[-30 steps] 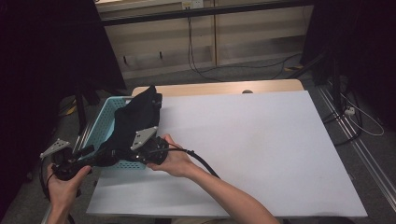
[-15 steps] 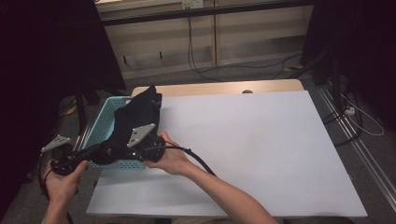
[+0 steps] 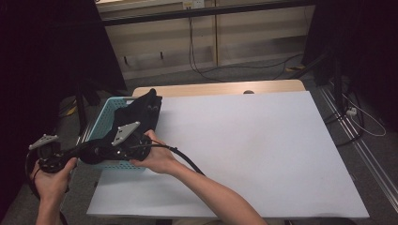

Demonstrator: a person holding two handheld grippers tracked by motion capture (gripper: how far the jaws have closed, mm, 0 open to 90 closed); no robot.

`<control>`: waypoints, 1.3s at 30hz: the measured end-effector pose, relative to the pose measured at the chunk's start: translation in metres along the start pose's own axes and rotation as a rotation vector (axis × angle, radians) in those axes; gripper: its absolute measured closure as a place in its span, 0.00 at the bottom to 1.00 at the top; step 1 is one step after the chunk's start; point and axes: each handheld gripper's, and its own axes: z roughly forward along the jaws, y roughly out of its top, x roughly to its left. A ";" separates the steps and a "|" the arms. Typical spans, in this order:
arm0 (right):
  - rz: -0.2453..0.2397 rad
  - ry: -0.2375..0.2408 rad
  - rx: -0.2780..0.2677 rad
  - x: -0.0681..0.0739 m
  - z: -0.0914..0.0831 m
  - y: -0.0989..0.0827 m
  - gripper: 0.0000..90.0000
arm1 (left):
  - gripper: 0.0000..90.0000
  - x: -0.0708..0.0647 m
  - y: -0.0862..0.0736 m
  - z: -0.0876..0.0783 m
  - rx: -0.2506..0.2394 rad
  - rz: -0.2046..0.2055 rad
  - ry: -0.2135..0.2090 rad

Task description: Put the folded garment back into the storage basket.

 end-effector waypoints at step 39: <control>0.066 0.019 0.064 -0.022 0.010 -0.045 0.91 | 0.92 -0.024 -0.015 0.048 0.153 0.194 -0.021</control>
